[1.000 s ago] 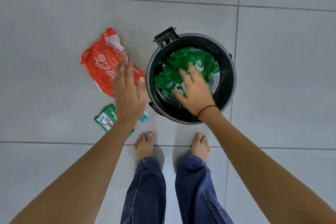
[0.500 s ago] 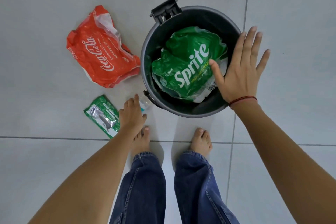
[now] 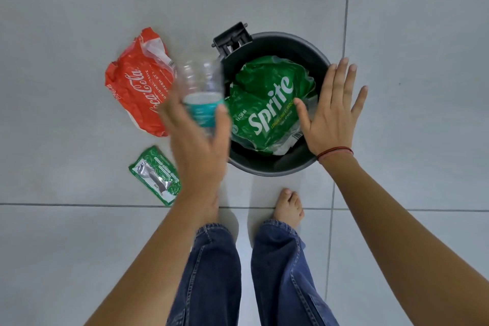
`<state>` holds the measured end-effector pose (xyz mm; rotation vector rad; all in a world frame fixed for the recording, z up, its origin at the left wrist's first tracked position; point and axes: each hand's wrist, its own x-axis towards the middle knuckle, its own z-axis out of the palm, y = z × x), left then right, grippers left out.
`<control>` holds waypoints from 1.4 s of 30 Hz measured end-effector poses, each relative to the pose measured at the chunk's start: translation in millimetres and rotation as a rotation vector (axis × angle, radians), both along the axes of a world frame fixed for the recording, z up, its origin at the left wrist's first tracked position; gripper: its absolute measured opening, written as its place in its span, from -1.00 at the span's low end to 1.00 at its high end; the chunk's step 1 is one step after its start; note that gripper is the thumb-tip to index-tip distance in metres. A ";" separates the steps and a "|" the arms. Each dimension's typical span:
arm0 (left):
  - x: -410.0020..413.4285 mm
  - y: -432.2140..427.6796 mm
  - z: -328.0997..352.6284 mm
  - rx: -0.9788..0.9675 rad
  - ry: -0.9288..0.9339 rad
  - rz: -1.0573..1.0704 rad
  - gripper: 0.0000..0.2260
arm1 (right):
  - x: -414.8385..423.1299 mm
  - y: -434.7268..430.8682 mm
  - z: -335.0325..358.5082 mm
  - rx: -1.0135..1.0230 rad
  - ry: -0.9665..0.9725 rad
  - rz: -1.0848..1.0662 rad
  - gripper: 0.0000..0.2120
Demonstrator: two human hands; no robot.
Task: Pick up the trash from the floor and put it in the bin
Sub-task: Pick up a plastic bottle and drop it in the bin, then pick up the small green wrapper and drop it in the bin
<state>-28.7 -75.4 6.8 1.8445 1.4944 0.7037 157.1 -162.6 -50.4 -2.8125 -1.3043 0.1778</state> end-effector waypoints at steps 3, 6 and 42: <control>29.3 -10.5 9.0 -0.096 0.105 -0.097 -0.38 | 0.9 -1.0 -1.7 0.008 0.005 0.006 -0.28; 14.8 -18.4 -6.2 -0.150 0.033 0.205 -0.44 | 1.0 -1.5 -3.0 0.006 -0.005 0.011 -0.32; -143.8 8.5 -180.0 -0.603 1.016 -0.060 -0.20 | 2.0 -2.1 -11.5 0.167 0.024 0.000 -0.35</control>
